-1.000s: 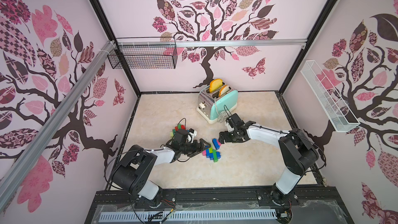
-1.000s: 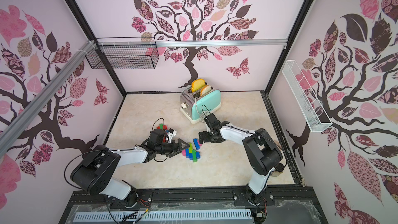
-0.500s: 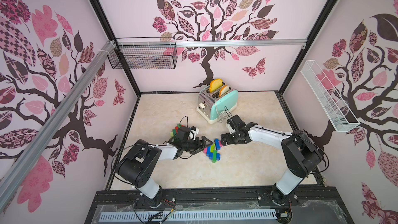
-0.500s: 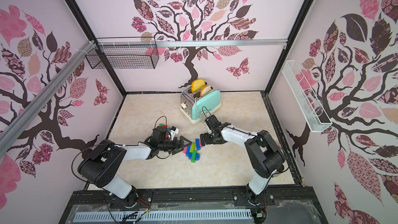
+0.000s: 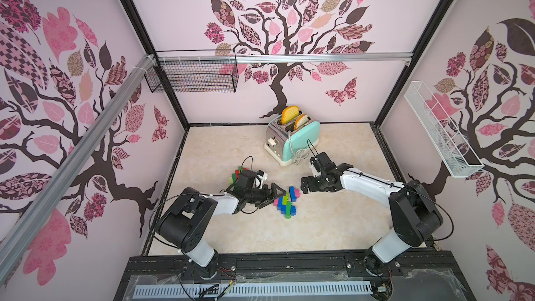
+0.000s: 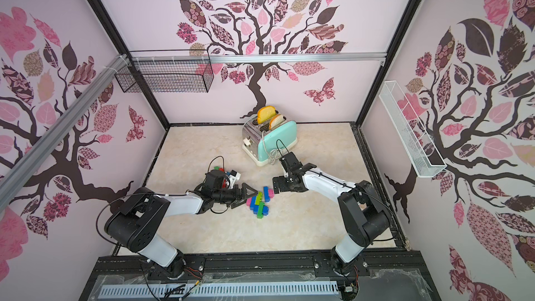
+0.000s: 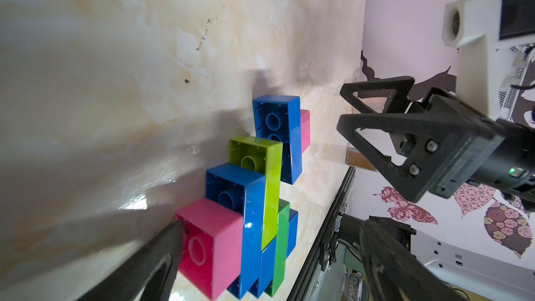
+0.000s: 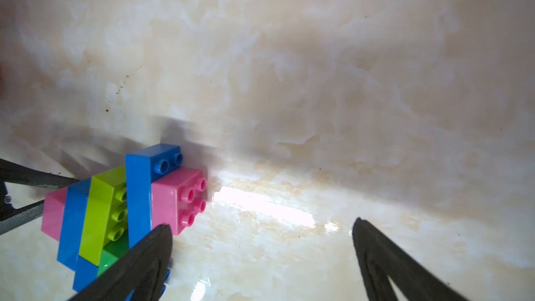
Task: Assemble a heart with lego
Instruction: Assemble the lego brick at the center of the board.
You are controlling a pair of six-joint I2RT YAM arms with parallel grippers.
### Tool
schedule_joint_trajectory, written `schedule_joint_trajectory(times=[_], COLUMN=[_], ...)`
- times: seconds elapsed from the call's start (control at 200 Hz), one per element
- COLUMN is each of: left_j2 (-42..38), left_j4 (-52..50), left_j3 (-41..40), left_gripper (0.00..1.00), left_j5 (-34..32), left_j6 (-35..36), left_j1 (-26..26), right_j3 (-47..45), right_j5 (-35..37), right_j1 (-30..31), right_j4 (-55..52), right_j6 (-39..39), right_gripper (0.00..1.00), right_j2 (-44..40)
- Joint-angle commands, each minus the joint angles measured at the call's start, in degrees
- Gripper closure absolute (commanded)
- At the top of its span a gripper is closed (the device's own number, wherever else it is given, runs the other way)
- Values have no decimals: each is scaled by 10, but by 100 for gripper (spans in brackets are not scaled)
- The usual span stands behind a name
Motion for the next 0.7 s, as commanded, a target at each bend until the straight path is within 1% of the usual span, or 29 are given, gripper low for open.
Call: schedule_joint_trajectory(times=[0.0,0.13,0.36,0.52,0.695], left_j2=[-7,0,22,26,28], left_j4=[9,19,50,49,44], left_j3=[4,10,13,16,16], left_gripper=[3,3,3,3,3], left_j5=[25,42,53,50,41], left_j6=[3,-1,-20,-21,-23], left_j1=[-3,-12,-18,-18,-18], right_j3=[-10,-4,1,0,-2], right_j5=[11,12,-11,-24,0], right_j1=[-2,-2,-2,-2,-7], right_j4=[-10,-12,-5,-7,-36], right_j6=[-11,-19,-30,-34,-31], right_gripper=[0,0,1,0,0], right_j2=[3,26,49,47,25])
